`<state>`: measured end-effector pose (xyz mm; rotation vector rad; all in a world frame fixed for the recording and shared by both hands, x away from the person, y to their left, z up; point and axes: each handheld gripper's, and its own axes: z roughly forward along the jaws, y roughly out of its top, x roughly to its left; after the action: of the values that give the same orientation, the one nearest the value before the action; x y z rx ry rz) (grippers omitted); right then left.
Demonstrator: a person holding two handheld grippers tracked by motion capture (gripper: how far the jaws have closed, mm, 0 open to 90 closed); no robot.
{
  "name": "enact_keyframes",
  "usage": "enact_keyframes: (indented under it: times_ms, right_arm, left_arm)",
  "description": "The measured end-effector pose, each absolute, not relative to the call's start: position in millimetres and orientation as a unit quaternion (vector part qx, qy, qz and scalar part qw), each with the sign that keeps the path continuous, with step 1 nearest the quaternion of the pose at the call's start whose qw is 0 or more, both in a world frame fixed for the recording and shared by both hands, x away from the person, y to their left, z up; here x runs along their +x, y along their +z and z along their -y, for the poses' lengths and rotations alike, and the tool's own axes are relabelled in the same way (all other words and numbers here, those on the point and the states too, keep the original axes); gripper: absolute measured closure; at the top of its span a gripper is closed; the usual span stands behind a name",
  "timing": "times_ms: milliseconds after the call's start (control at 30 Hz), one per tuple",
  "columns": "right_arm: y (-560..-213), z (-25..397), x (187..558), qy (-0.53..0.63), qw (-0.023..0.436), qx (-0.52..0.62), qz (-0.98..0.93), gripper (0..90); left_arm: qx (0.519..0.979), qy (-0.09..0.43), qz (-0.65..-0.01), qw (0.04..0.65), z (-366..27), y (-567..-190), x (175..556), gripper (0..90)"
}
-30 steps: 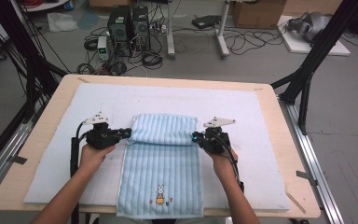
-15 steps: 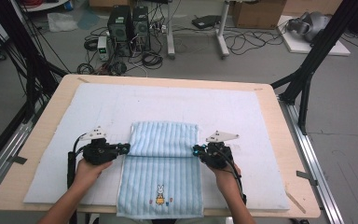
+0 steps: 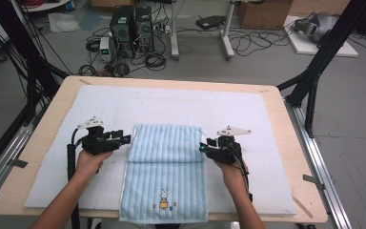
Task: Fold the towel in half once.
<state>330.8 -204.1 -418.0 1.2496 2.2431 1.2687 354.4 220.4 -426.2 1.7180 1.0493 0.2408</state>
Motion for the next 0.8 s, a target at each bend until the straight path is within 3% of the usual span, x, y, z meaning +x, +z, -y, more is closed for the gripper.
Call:
enact_keyframes:
  times_ms: [233, 567, 800]
  right_arm:
    - [-415, 202, 355, 0.420, 0.142, 0.442, -0.780, 56.7]
    - [-423, 201, 378, 0.396, 0.142, 0.469, -0.777, 43.5]
    - [-426, 191, 397, 0.375, 0.140, 0.474, -0.784, 42.3]
  left_arm:
    - [0.715, 0.101, -0.454, 0.522, -213, -427, 377, 46.1]
    - [0.720, 0.104, -0.472, 0.498, -207, -434, 397, 42.5]
    - [0.742, 0.115, -0.477, 0.457, -194, -439, 411, 42.5]
